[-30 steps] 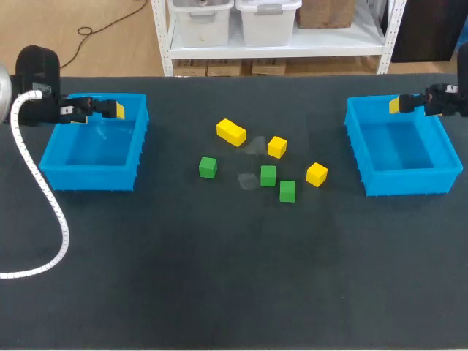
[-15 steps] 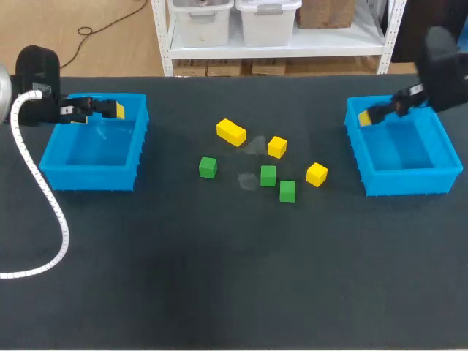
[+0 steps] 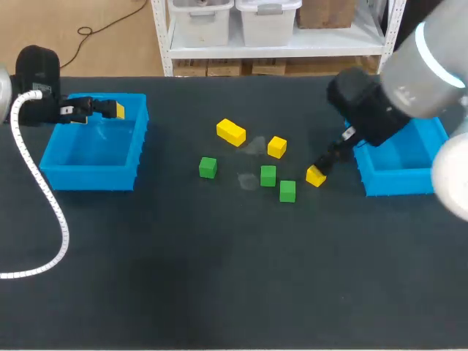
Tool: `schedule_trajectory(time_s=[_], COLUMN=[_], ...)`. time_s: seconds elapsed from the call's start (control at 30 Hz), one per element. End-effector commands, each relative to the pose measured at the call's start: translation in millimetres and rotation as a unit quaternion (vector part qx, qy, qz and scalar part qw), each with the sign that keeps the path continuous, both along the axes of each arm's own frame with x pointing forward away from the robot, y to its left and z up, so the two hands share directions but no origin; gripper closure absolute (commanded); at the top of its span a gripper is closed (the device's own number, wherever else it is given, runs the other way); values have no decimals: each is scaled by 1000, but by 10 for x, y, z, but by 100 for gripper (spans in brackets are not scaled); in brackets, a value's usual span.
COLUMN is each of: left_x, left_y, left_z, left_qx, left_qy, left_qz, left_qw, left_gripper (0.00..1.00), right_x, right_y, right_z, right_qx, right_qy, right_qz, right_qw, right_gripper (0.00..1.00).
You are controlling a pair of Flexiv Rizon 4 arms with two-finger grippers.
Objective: Put the green cubes in the right bin and the yellow cubes in the left bin.
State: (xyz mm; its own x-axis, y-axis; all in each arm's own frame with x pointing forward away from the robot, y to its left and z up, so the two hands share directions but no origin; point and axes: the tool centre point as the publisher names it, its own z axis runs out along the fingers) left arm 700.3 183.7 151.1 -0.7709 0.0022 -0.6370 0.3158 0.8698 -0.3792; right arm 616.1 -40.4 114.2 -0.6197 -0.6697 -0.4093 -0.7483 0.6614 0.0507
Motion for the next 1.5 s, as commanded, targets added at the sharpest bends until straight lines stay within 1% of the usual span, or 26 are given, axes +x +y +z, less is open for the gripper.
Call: schedule_trajectory(time_s=[0.03,0.17,0.23,0.3,0.33,0.43,0.57,0.9,1.0,1.23,1.4,1.5], left_x=[-6,-6,-6,-6,-6,-6,-6,-6,-6,-6,-6,-6], left_y=[10,10,10,10,10,10,10,10,10,10,10,10], left_z=[-13,-13,-13,-13,-13,-13,-13,-13,-13,-13,-13,-13], left_qx=[-3,-3,-3,-3,-3,-3,-3,-3,-3,-3,-3,-3], left_qy=[-3,-3,-3,-3,-3,-3,-3,-3,-3,-3,-3,-3], left_qz=[-1,-1,-1,-1,-1,-1,-1,-1,-1,-1,-1,-1], left_qw=[1000,1000,1000,1000,1000,1000,1000,1000,1000,1000,1000,1000], left_gripper=[0,0,0,0,0,0,0,0,0,0,0,0], right_x=[16,20,35,49,52,75,166,339,354,354,351,322], right_y=[286,370,392,415,437,474,506,482,488,587,620,583], right_z=[-177,-368,-455,-513,-560,-659,-791,-1061,-1089,-1153,-1156,-1158], right_qx=[-41,-88,-115,-130,-155,-201,-220,-229,-220,-208,-205,-215], right_qy=[7,2,7,14,16,21,37,56,64,64,65,63], right_qz=[7,50,70,88,112,140,151,134,124,124,127,134], right_qw=[999,995,991,987,981,969,963,963,965,968,968,965], right_gripper=[0,0,0,0,0,0,0,0,0,0,0,0])
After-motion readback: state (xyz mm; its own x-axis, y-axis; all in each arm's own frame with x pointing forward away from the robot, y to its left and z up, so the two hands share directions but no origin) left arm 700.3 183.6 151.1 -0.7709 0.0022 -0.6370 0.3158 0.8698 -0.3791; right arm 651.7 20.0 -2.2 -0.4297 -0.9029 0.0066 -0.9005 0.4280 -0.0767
